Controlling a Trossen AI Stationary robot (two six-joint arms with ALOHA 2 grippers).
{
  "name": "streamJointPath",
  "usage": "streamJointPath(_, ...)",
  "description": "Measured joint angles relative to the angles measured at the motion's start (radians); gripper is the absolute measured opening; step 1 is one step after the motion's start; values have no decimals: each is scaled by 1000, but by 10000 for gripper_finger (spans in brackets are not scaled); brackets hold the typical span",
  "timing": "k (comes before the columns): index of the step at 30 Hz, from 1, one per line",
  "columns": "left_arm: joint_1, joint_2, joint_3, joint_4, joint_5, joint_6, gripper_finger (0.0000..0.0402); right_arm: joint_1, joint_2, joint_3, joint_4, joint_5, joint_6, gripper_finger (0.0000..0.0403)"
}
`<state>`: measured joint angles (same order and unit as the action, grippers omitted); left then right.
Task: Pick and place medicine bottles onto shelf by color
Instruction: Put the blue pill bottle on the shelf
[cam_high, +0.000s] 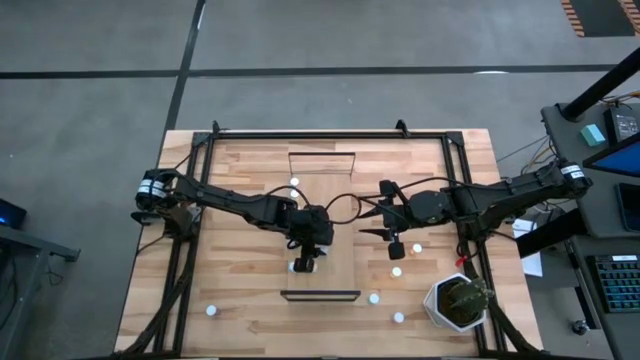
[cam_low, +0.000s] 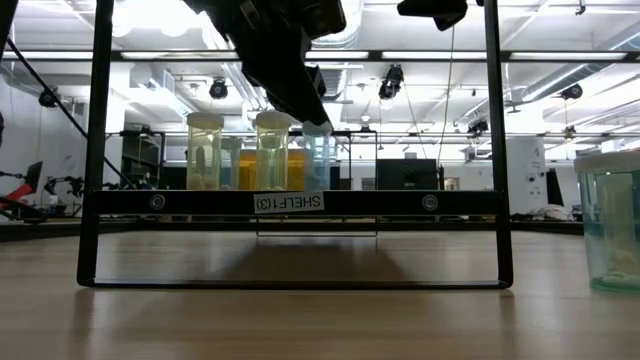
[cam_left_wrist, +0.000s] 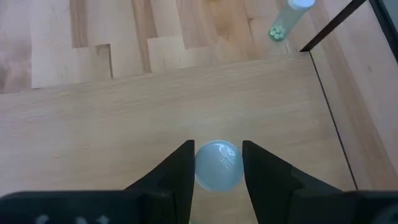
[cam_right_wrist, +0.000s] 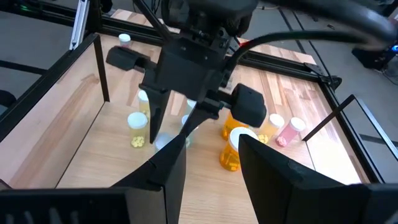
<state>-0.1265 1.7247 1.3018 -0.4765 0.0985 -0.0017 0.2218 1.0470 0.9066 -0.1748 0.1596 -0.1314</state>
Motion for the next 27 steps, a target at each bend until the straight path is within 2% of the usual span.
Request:
streamJointPath(20,-24,-34,0,-102,-3,-21,107,0,0,0,9,0,16,137)
streamJointPath(27,-46,-85,0,-126,-48,-18,107,0,0,0,9,0,29,137)
